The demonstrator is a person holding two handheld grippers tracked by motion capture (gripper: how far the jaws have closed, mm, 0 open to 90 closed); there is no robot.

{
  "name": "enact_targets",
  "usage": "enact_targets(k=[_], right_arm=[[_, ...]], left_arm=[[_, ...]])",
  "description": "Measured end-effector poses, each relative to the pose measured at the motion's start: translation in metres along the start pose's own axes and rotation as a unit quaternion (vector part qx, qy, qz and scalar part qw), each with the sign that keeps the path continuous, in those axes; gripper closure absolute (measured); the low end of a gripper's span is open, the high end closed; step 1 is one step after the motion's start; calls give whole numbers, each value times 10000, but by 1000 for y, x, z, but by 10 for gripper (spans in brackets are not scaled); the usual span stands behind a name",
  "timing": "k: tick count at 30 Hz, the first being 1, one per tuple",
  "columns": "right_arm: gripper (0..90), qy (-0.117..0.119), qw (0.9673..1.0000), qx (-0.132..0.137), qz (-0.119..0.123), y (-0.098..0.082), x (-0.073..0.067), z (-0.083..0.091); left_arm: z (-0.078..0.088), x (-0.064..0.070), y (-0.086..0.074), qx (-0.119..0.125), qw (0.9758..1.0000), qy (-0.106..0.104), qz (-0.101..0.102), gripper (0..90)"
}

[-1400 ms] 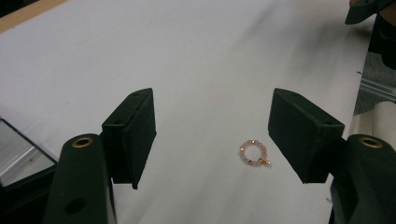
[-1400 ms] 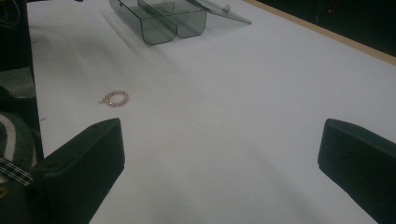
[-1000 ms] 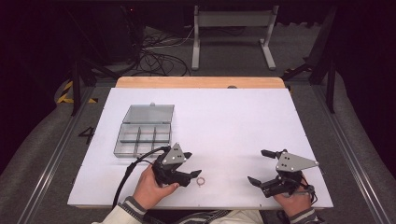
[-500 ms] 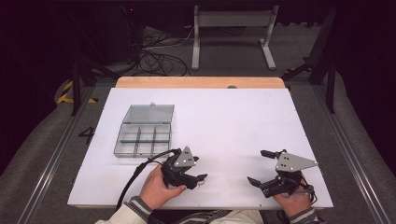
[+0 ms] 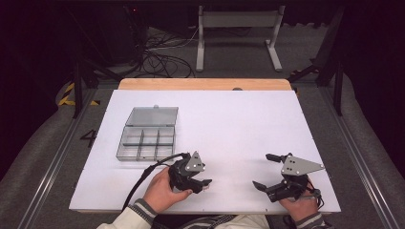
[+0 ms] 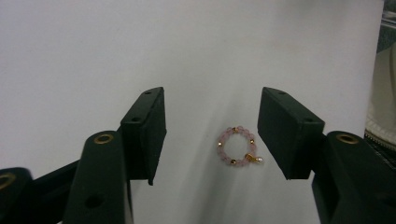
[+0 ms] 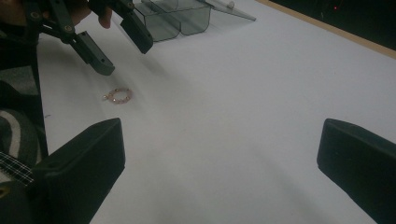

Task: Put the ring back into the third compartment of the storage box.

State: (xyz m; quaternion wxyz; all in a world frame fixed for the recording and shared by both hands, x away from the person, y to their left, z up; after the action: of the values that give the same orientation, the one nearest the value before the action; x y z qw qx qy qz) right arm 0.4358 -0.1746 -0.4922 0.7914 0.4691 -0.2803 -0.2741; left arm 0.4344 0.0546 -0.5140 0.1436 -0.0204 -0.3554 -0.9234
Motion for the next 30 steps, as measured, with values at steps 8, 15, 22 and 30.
enact_targets(k=[8,15,22,30], right_arm=[[25,28,10000,-5,-25,0,0,0],[27,46,10000,-2,-37,0,0,0],[29,80,10000,-29,-44,-1,0,-1],[29,108,9999,-41,-49,-1,-1,-1]], left_arm=[[-3,-5,-3,-242,9995,-182,82,520],[-7,-10,-4,-395,9980,-464,142,577],[-14,-9,-7,-617,9959,-647,123,635],[-19,-9,-9,-809,9946,-649,43,703]])
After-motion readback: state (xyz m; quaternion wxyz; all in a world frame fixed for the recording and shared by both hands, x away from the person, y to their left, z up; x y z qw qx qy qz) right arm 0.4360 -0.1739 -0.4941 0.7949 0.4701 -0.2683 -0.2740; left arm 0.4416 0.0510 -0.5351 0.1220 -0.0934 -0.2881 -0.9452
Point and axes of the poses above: each handheld gripper's, and its own axes: z roughly backward along the jaws, y roughly out of its top, x roughly to its right, the point moved 8 cm from there along -z, roughly forward along the jaws, and after that the axes turned 15 degrees about -y, right-handed, at the moved point
